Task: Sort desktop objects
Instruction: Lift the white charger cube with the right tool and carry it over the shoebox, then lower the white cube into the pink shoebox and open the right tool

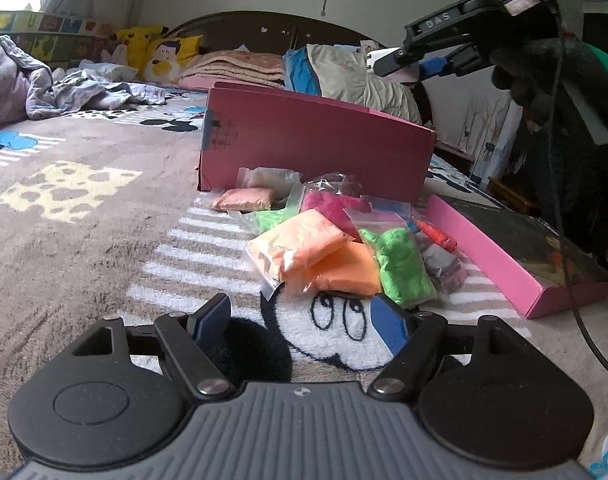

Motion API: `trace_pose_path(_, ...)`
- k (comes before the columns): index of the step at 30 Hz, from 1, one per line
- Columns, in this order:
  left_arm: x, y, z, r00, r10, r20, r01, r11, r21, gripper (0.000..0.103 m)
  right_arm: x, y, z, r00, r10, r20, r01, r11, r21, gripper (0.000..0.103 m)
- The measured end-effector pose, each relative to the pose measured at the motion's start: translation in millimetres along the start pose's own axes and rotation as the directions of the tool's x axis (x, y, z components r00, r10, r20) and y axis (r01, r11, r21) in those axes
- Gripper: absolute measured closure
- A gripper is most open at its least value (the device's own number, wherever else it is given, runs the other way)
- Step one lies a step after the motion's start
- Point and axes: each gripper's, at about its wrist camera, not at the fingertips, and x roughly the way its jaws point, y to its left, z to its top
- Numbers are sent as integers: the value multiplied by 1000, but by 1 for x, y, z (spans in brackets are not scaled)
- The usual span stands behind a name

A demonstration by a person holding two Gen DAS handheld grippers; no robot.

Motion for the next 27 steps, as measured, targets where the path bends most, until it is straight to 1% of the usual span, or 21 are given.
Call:
trace_pose_path(8,1,2,-1,1000,-11,-6,11,1000,-12,27,33,-12,19,998,-9,-66,9,1000,3,57)
trace_pose_path(14,1,0,-1,1000,-12,-8,12,1000,-14,27,61,-22,28,991,-7,-135,9,1000,16,57)
trace_pose_path(24,-5,5,2,1000,9,29,-7,998,-58,27,108,-30,33,962,-25,-273,19,1000,-24,57)
trace_pose_path(27,-5,8,2,1000,6,24,-5,997,-73,27,118,-34,33,952,-30,-305,24,999,-24,57)
